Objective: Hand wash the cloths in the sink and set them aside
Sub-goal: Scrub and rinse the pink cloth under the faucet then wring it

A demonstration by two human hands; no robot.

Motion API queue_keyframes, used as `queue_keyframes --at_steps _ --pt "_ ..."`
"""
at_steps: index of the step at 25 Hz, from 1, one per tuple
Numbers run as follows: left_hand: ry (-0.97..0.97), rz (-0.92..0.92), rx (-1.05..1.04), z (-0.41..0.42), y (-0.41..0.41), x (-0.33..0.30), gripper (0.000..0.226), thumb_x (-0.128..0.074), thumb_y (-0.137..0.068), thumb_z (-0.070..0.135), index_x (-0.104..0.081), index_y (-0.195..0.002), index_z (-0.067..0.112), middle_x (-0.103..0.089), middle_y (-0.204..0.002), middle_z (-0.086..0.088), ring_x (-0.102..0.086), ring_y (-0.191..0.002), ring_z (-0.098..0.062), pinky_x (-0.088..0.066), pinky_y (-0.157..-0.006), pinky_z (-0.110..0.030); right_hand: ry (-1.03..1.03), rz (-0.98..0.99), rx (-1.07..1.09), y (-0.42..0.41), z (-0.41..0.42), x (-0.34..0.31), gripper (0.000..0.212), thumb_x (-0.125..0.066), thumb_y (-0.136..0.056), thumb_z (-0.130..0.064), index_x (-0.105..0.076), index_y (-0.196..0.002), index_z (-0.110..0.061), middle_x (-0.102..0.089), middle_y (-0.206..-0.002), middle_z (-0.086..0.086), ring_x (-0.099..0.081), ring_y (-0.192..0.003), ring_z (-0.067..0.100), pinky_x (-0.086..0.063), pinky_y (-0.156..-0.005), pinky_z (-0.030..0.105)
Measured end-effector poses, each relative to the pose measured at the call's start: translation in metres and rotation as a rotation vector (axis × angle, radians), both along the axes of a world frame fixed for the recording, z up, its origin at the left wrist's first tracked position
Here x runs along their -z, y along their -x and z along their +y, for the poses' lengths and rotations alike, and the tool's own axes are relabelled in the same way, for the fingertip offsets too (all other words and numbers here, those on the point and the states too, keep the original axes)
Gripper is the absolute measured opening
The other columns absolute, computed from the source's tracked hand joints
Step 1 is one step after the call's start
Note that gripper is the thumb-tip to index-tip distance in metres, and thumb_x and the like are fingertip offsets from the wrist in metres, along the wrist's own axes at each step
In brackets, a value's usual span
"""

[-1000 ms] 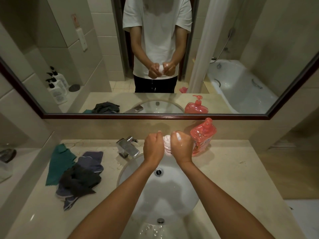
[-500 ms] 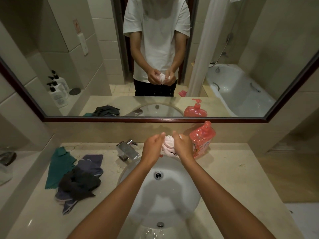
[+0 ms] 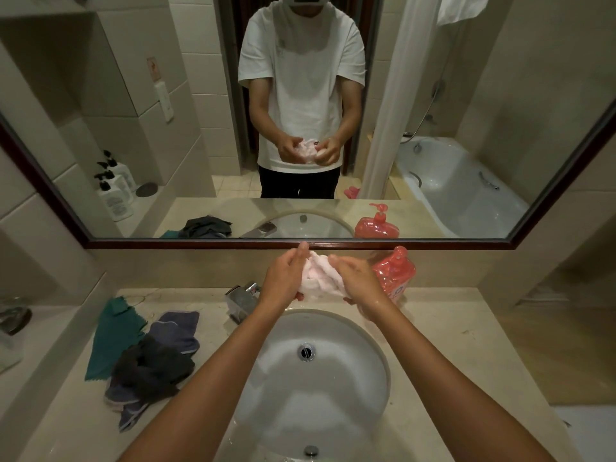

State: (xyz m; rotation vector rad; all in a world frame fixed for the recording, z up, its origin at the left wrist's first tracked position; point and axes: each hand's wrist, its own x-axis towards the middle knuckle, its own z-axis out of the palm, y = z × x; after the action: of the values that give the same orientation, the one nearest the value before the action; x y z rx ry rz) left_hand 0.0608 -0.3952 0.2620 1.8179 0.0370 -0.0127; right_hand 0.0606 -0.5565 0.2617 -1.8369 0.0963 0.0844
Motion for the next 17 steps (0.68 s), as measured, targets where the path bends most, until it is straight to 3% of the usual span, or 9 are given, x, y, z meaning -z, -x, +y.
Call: queue_keyframes --at_steps 3,4,6,8,9,11,13,15,17 --pt "-0.121 -0.122 0.242 0.004 0.01 0.003 0.05 -0.044 -0.095 0.064 -0.059 -0.131 0.033 -0.066 -0.109 0.023 -0.063 -0.093 0.007 -0.048 -0.07 -0.009 -0.049 0.339 0.101 0.001 -0.001 -0.013 0.042 -0.055 -0.099 -0.038 -0.062 -0.062 -0.018 -0.05 -0.045 -0.002 -0.039 -0.032 0.011 -0.024 -0.036 0.015" --pt "-0.121 -0.142 0.264 0.004 0.012 0.004 0.054 -0.049 -0.09 0.066 -0.059 -0.132 0.034 -0.065 -0.112 0.024 -0.062 -0.099 0.008 -0.048 -0.077 -0.008 -0.063 0.376 0.086 0.004 -0.001 -0.017 0.04 -0.054 -0.099 -0.039 -0.061 -0.067 -0.016 -0.051 -0.044 -0.002 -0.04 -0.032 0.011 -0.023 -0.035 0.015" --pt "-0.04 -0.121 0.192 0.003 0.01 0.004 0.041 -0.065 -0.087 0.057 -0.067 -0.115 0.027 -0.072 -0.102 0.012 -0.068 -0.093 -0.006 -0.052 -0.078 -0.018 -0.073 0.369 -0.008 0.01 -0.004 -0.023 0.047 -0.044 -0.103 -0.047 -0.065 -0.081 -0.011 -0.058 -0.049 0.0 -0.048 -0.036 0.013 -0.03 -0.034 0.018" --pt "0.043 -0.066 0.081 0.002 0.007 0.002 0.023 -0.075 -0.089 0.037 -0.071 -0.099 0.017 -0.074 -0.092 -0.003 -0.069 -0.085 -0.018 -0.054 -0.075 -0.032 -0.049 0.291 -0.159 0.015 -0.007 -0.026 0.062 -0.03 -0.104 -0.058 -0.07 -0.099 -0.012 -0.071 -0.068 0.003 -0.064 -0.054 0.016 -0.046 -0.044 0.024" --pt "0.081 -0.046 0.029 0.001 0.005 0.0 0.02 -0.077 -0.088 0.03 -0.072 -0.094 0.013 -0.074 -0.09 -0.009 -0.068 -0.081 -0.021 -0.055 -0.075 -0.036 -0.015 0.219 -0.243 0.017 -0.009 -0.025 0.063 -0.027 -0.104 -0.061 -0.071 -0.108 -0.017 -0.076 -0.084 0.001 -0.071 -0.07 0.015 -0.053 -0.057 0.026" --pt "0.166 -0.023 -0.051 0.001 0.003 -0.004 0.019 -0.079 -0.086 0.023 -0.072 -0.088 0.006 -0.073 -0.086 -0.018 -0.067 -0.076 -0.025 -0.055 -0.072 -0.043 0.068 0.012 -0.359 0.021 -0.012 -0.021 0.044 -0.038 -0.104 -0.055 -0.072 -0.112 -0.027 -0.076 -0.101 -0.005 -0.071 -0.093 0.013 -0.055 -0.08 0.03" --pt "0.178 -0.042 -0.07 0.001 0.003 -0.009 0.018 -0.08 -0.085 0.02 -0.072 -0.088 0.004 -0.071 -0.083 -0.017 -0.066 -0.075 -0.025 -0.054 -0.071 -0.042 0.12 -0.168 -0.298 0.022 -0.012 -0.016 0.025 -0.054 -0.1 -0.043 -0.071 -0.087 -0.03 -0.07 -0.078 -0.014 -0.064 -0.072 0.004 -0.048 -0.068 0.028" --pt "0.142 -0.088 -0.01 0.002 0.005 -0.011 0.015 -0.078 -0.087 0.019 -0.072 -0.092 0.006 -0.072 -0.088 -0.011 -0.066 -0.081 -0.021 -0.053 -0.074 -0.037 0.106 -0.278 -0.137 0.021 -0.011 -0.017 0.033 -0.058 -0.096 -0.045 -0.063 -0.069 -0.027 -0.058 -0.06 -0.014 -0.051 -0.057 0.002 -0.039 -0.058 0.03" --pt "0.108 -0.111 0.093 0.005 0.008 -0.011 0.018 -0.075 -0.09 0.022 -0.074 -0.105 0.013 -0.073 -0.103 -0.002 -0.067 -0.096 -0.014 -0.052 -0.083 -0.029 0.071 -0.325 0.029 0.015 -0.011 -0.025 0.039 -0.056 -0.097 -0.05 -0.073 -0.084 -0.017 -0.071 -0.078 -0.002 -0.063 -0.072 0.014 -0.049 -0.068 0.038"
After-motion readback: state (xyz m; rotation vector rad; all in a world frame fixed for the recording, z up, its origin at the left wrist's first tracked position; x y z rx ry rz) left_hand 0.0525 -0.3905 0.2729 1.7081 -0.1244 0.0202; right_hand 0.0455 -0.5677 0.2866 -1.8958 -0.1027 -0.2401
